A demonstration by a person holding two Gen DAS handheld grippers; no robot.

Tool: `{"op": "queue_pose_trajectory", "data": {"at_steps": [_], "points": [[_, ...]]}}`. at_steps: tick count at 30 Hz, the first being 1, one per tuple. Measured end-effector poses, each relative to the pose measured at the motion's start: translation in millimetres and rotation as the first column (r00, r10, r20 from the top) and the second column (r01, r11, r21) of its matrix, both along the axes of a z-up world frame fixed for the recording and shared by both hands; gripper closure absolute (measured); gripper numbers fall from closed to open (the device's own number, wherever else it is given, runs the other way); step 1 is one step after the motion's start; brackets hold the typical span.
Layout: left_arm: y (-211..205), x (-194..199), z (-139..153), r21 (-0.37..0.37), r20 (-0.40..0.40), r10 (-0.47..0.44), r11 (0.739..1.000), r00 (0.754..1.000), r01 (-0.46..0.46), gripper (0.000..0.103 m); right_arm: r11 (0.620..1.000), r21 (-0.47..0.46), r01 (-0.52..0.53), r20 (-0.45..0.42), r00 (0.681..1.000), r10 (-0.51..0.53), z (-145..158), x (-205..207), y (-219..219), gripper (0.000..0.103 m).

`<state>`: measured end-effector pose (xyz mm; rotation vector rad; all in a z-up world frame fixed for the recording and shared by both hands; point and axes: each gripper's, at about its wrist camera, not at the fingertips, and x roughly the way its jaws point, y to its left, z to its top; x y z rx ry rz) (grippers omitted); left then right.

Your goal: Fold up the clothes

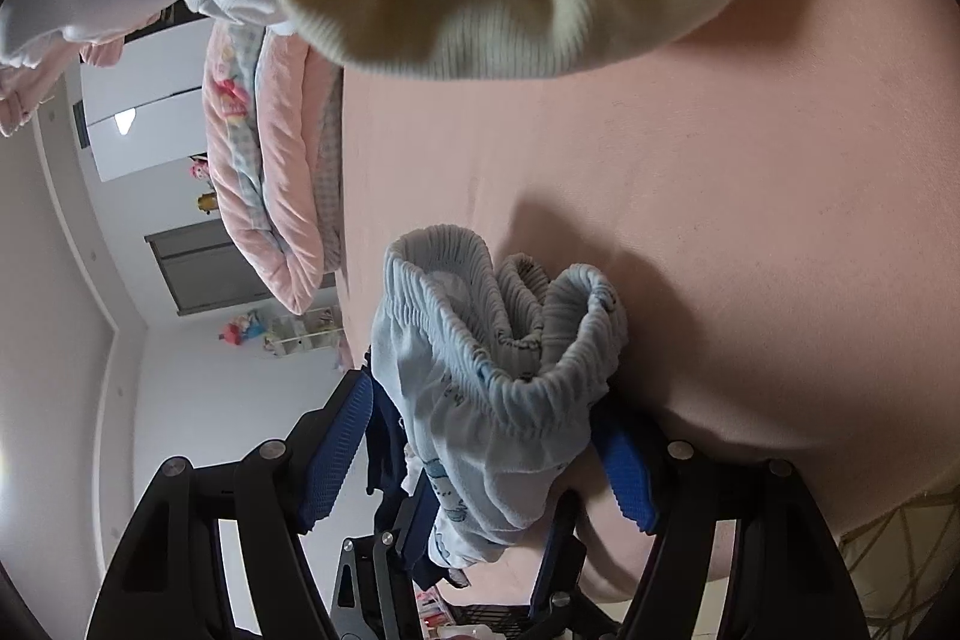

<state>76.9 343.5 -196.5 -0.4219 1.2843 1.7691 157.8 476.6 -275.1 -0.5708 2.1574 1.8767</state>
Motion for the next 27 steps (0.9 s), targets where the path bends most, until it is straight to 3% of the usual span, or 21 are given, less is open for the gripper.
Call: {"op": "queue_pose_trajectory", "data": {"at_steps": [7, 11, 12, 17, 20, 22, 27], "points": [[2.8, -11.5, 3.1, 0.014, 0.053, 0.043, 0.999, 0.998, -0.044, 0.041, 0.989, 0.136, -0.058, 0.075, 0.996, 0.048, 7.1, -9.6, -6.9, 0.041], [2.9, -7.4, -3.2, 0.022, 0.035, 0.051, 0.998, 0.998, -0.052, 0.041, 0.979, 0.186, -0.079, 0.128, 0.990, 0.056, 2.4, -7.8, -8.1, 0.080], [2.3, -6.1, -4.9, 0.034, 0.029, 0.057, 0.998, 0.998, -0.058, 0.041, 0.978, 0.196, -0.078, 0.120, 0.991, 0.055, 0.4, -6.7, -8.5, 0.084], [-7.5, -16.4, -4.8, 0.136, 0.153, 0.124, 0.980, 0.980, -0.145, 0.050, 0.951, 0.293, -0.095, 0.152, 0.987, 0.051, 7.4, -11.0, -16.1, 0.086], [-14.4, -32.6, -2.0, 0.178, 0.302, 0.164, 0.958, 0.939, -0.224, 0.053, 0.944, 0.314, -0.104, 0.184, 0.982, 0.047, 12.5, -15.0, -17.8, 0.085], [-16.3, -38.9, -1.9, 0.192, 0.354, 0.176, 0.948, 0.918, -0.256, 0.054, 0.941, 0.320, -0.109, 0.205, 0.978, 0.044, 16.0, -16.8, -18.7, 0.085], [-20.3, -39.6, -1.7, 0.215, 0.396, 0.194, 0.931, 0.898, -0.296, 0.054, 0.906, 0.394, -0.157, 0.274, 0.961, 0.048, 28.8, -27.6, -24.4, 0.084]]}}
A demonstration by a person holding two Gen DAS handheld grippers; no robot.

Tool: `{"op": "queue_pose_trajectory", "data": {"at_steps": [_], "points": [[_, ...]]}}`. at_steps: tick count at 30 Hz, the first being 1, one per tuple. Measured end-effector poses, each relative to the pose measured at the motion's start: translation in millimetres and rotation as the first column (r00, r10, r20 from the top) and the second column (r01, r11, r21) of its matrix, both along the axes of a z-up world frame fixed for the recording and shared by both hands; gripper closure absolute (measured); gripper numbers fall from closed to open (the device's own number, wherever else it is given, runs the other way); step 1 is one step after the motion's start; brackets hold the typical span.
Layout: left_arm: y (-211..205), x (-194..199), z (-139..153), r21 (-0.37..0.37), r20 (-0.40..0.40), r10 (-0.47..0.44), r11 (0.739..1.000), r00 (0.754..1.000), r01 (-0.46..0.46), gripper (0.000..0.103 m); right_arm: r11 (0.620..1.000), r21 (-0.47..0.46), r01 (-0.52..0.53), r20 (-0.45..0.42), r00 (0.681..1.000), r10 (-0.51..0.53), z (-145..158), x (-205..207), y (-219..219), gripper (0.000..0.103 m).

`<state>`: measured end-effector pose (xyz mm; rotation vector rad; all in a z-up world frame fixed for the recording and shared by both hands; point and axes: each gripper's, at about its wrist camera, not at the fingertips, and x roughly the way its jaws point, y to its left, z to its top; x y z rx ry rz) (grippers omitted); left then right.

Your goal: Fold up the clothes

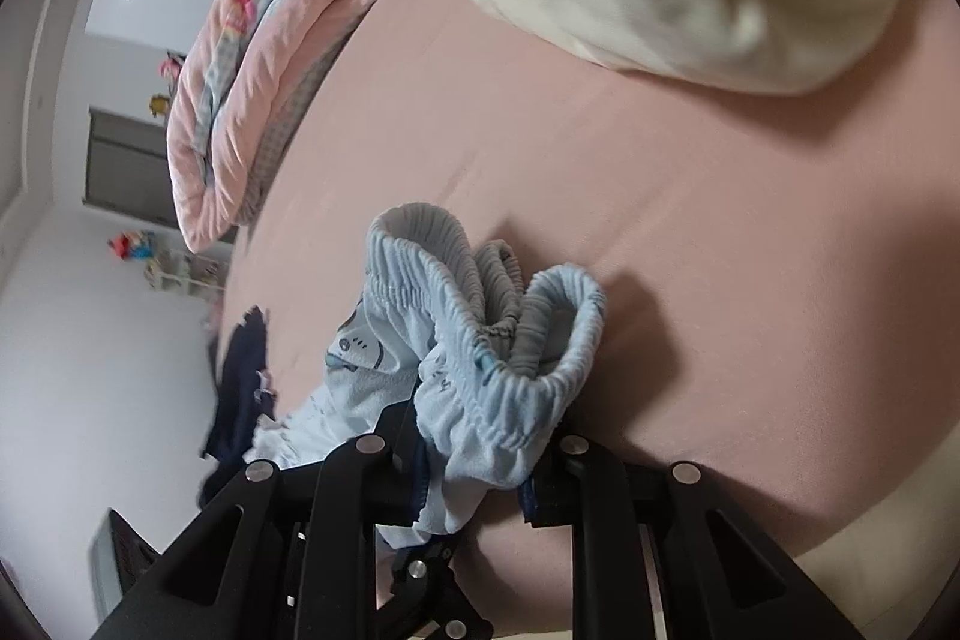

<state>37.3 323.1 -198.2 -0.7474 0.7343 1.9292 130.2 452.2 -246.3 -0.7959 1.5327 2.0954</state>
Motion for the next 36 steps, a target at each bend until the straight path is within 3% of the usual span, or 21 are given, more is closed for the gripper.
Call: {"op": "queue_pose_trajectory", "data": {"at_steps": [4, 9, 12, 19, 26, 36], "points": [[-5.1, -3.1, 3.2, 0.040, 0.034, 0.016, 0.999, 0.999, -0.018, 0.056, 0.999, 0.035, -0.006, 0.015, 1.000, 0.005, 6.4, -1.8, -1.7, 0.084], [-14.8, 4.3, 12.1, 0.105, 0.027, 0.006, 0.994, 1.000, -0.009, 0.075, 0.996, 0.088, -0.006, 0.015, 1.000, 0.005, 17.3, -0.1, -7.7, 0.083], [-18.0, 3.9, 15.0, 0.143, 0.031, 0.005, 0.990, 1.000, -0.009, 0.080, 0.991, 0.133, -0.018, 0.029, 0.999, 0.014, 26.6, 0.4, -13.6, 0.083], [-25.3, -12.8, 26.8, 0.218, 0.107, 0.013, 0.975, 0.994, -0.036, 0.084, 0.974, 0.221, -0.054, 0.039, 0.998, 0.047, 52.0, -7.3, -23.9, 0.083], [-38.3, -20.6, 38.1, 0.288, 0.183, 0.030, 0.954, 0.983, -0.082, 0.084, 0.927, 0.355, -0.124, 0.085, 0.991, 0.100, 86.3, -22.8, -41.0, 0.083], [-76.0, -43.1, 47.8, 0.407, 0.347, 0.048, 0.892, 0.936, -0.197, 0.084, 0.861, 0.457, -0.223, 0.134, 0.974, 0.181, 123.6, -58.5, -72.3, 0.083]]}}
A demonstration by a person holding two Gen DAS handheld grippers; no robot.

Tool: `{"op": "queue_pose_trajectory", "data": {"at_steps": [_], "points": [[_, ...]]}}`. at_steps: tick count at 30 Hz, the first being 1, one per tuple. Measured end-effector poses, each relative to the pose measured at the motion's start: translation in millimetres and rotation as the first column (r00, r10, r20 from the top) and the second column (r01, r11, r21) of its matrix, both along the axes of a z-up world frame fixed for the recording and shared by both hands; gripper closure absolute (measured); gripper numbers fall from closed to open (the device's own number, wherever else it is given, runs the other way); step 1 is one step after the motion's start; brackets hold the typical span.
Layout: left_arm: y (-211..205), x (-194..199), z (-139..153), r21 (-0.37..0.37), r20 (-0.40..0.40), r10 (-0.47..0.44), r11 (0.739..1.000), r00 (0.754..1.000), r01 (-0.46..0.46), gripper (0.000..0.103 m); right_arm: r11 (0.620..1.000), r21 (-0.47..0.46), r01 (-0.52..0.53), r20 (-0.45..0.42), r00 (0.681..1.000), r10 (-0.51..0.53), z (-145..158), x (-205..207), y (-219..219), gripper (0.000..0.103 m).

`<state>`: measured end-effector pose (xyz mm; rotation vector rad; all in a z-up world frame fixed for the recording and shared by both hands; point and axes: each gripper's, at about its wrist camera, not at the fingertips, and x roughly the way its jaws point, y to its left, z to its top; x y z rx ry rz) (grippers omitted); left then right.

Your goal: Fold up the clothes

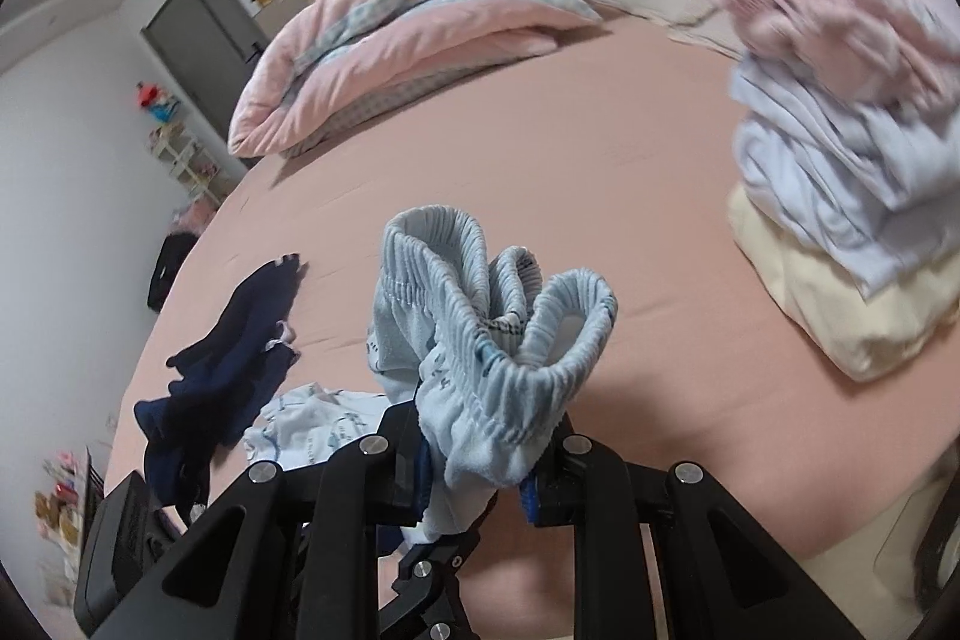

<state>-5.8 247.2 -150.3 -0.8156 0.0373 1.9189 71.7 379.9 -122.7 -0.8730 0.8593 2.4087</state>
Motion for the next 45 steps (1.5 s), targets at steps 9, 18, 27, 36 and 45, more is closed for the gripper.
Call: {"op": "queue_pose_trajectory", "data": {"at_steps": [9, 18, 27, 36, 45], "points": [[-19.7, -18.8, 5.3, 0.010, 0.020, 0.060, 0.998, 0.998, -0.061, 0.084, 0.992, 0.065, -0.108, 0.062, 0.993, 0.104, 11.8, -45.0, -33.5, 0.083], [-40.7, -36.2, -2.6, 0.023, 0.094, 0.118, 0.992, 0.989, -0.121, 0.084, 0.978, 0.084, -0.193, 0.105, 0.977, 0.184, 11.4, -74.7, -61.8, 0.083], [-60.6, -60.3, -19.4, 0.061, 0.234, 0.142, 0.985, 0.962, -0.160, 0.084, 0.959, 0.114, -0.260, 0.171, 0.956, 0.238, 1.9, -105.4, -84.7, 0.083], [-75.4, -68.7, -29.2, 0.055, 0.268, 0.173, 0.979, 0.948, -0.194, 0.084, 0.937, 0.144, -0.319, 0.245, 0.929, 0.279, -10.1, -131.7, -102.2, 0.083], [-89.2, -76.2, -41.7, 0.037, 0.311, 0.197, 0.975, 0.930, -0.219, 0.084, 0.929, 0.103, -0.355, 0.282, 0.906, 0.315, -27.2, -148.8, -112.1, 0.081]]}}
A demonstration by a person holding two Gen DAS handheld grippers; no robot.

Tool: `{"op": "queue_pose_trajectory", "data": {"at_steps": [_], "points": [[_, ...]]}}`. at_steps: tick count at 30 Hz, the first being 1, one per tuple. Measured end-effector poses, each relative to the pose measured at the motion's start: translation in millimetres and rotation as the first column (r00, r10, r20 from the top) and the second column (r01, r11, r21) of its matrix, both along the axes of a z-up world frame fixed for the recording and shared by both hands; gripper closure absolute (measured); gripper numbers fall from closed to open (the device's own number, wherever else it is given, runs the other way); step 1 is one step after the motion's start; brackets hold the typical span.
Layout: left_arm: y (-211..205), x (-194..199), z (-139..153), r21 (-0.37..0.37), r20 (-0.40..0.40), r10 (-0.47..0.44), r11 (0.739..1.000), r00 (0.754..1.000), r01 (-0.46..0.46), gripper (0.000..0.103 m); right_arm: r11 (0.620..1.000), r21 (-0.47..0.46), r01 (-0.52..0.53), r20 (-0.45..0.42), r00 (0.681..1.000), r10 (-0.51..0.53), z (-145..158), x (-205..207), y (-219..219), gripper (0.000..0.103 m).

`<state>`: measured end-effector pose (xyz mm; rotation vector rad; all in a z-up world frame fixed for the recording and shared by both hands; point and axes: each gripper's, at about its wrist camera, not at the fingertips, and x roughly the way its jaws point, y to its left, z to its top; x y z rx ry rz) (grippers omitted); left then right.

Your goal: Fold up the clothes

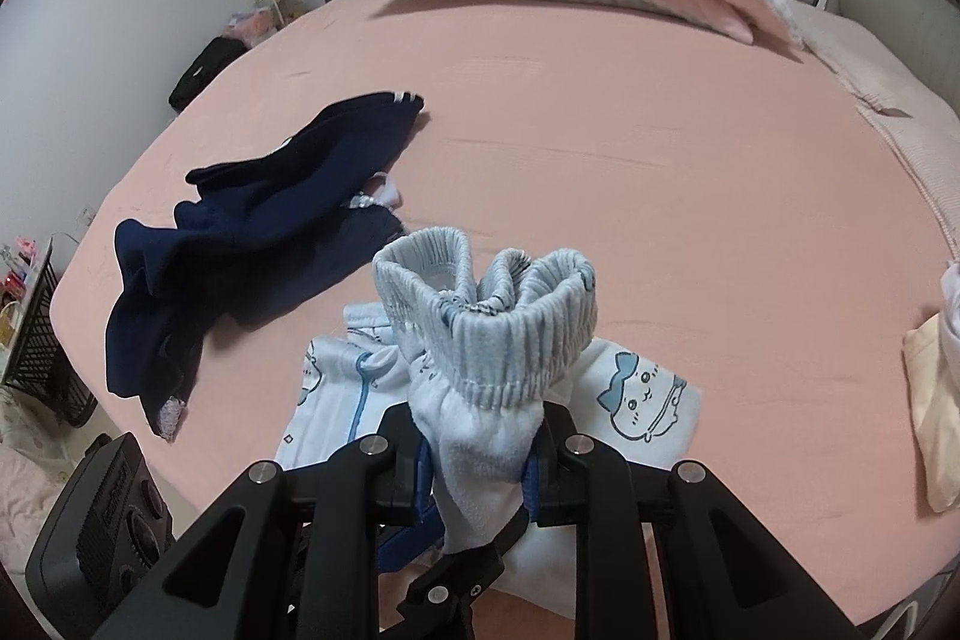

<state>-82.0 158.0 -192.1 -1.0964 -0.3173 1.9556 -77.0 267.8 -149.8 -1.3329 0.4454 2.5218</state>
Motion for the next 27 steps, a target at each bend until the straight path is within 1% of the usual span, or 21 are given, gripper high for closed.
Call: {"op": "queue_pose_trajectory", "data": {"at_steps": [5, 7, 10, 12, 13, 15, 18, 21, 25, 26, 27], "points": [[-4.7, -2.9, -4.7, -0.008, 0.022, 0.009, 1.000, 1.000, -0.009, 0.084, 1.000, 0.016, -0.018, 0.019, 1.000, 0.018, -6.9, -7.2, -8.2, 0.080], [-7.5, -2.9, -6.4, -0.010, 0.030, 0.015, 1.000, 0.999, -0.015, 0.084, 1.000, 0.006, -0.029, 0.028, 0.999, 0.028, -9.5, -9.4, -10.9, 0.079], [-13.0, -3.8, -10.4, -0.007, 0.051, 0.026, 1.000, 0.998, -0.026, 0.084, 0.998, -0.061, -0.035, 0.031, 0.999, 0.037, -13.2, -9.7, -10.6, 0.076], [-17.5, -6.0, -10.6, -0.002, 0.064, 0.031, 1.000, 0.997, -0.031, 0.084, 0.991, -0.126, -0.039, 0.020, 0.999, 0.042, -13.7, -7.9, -8.9, 0.069], [-18.4, -6.2, -10.5, -0.002, 0.068, 0.033, 0.999, 0.997, -0.033, 0.084, 0.988, -0.145, -0.043, 0.011, 0.999, 0.045, -12.3, -6.5, -8.7, 0.067], [-19.8, -6.5, -10.0, -0.004, 0.079, 0.037, 0.999, 0.996, -0.037, 0.084, 0.982, -0.183, -0.052, -0.007, 0.999, 0.052, -9.3, -3.8, -8.2, 0.060], [-22.5, -6.4, -9.0, -0.001, 0.103, 0.047, 0.999, 0.994, -0.047, 0.084, 0.964, -0.257, -0.063, -0.035, 0.998, 0.056, -4.5, 2.2, -5.9, 0.055], [-26.6, -6.6, -8.0, -0.001, 0.140, 0.053, 0.999, 0.989, -0.053, 0.084, 0.935, -0.349, -0.067, -0.059, 0.997, 0.049, 0.1, 10.2, -1.3, 0.053], [-32.1, -9.2, -4.8, -0.023, 0.211, 0.054, 0.998, 0.976, -0.050, 0.083, 0.918, -0.394, -0.047, -0.093, 0.996, 0.011, 8.2, 24.3, 8.3, 0.053], [-33.7, -9.8, -3.4, -0.029, 0.228, 0.056, 0.998, 0.972, -0.051, 0.082, 0.917, -0.398, -0.036, -0.097, 0.995, -0.003, 10.6, 28.3, 12.2, 0.052], [-34.8, -10.2, -1.2, -0.040, 0.239, 0.061, 0.998, 0.969, -0.053, 0.076, 0.915, -0.402, -0.025, -0.102, 0.995, -0.017, 12.9, 32.4, 16.2, 0.050]]}}
